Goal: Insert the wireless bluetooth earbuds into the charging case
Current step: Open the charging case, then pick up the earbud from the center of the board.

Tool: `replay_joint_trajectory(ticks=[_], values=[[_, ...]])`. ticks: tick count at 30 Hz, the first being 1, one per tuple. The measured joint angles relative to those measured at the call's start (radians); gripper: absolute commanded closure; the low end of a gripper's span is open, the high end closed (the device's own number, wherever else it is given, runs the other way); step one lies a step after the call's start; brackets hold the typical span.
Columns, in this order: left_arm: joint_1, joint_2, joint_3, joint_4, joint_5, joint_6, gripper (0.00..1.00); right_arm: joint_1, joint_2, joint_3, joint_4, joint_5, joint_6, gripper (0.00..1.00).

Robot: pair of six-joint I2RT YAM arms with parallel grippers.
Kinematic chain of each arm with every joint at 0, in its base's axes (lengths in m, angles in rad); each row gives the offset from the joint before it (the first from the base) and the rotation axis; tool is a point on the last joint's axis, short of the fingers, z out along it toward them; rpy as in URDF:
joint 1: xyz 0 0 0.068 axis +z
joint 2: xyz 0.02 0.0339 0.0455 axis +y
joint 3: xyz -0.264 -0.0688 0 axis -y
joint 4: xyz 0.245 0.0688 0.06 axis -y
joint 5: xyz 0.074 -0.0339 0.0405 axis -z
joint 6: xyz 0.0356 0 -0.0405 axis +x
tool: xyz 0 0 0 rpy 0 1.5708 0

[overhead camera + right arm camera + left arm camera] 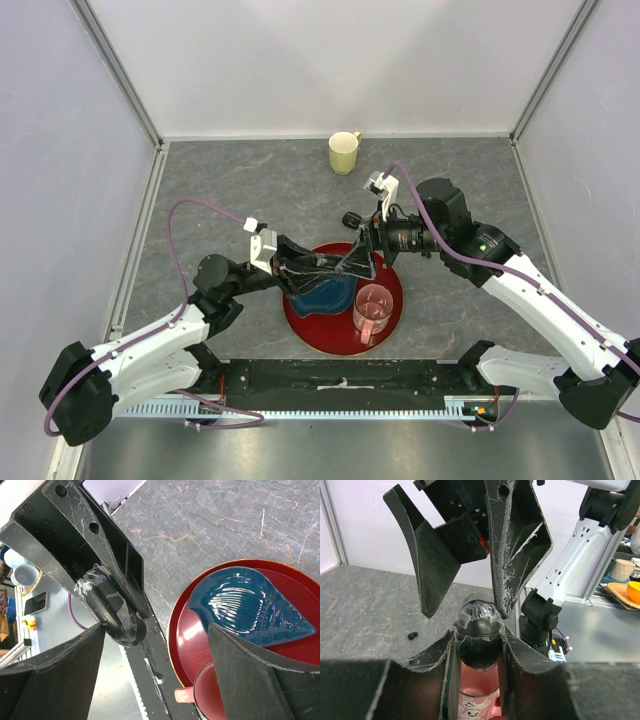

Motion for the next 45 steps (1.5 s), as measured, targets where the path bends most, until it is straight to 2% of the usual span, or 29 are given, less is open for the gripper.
replay_joint_trajectory(ticks=[17, 29, 35, 40, 43, 45], values=[[-0.002, -0.002, -0.007, 0.000, 0.041, 0.000, 0.98, -0.040, 0.002, 0.000, 0.054, 0.026, 0.027, 0.10], [-0.002, -0.014, -0.008, -0.008, 0.014, 0.000, 0.98, -0.047, -0.003, 0.000, 0.068, 0.025, 0.035, 0.08], [-0.007, -0.026, -0.019, -0.008, 0.003, 0.000, 0.98, -0.093, -0.043, 0.006, 0.095, 0.035, 0.051, 0.08], [-0.010, -0.027, -0.027, -0.008, -0.002, 0.000, 0.98, -0.181, -0.087, 0.016, 0.105, 0.081, 0.057, 0.11], [-0.009, -0.028, -0.027, -0.009, -0.004, 0.001, 0.98, -0.305, -0.100, 0.015, 0.105, 0.117, 0.064, 0.18], [-0.009, -0.033, -0.028, -0.010, -0.004, 0.001, 0.98, -0.412, -0.089, 0.002, 0.110, 0.145, 0.080, 0.20]])
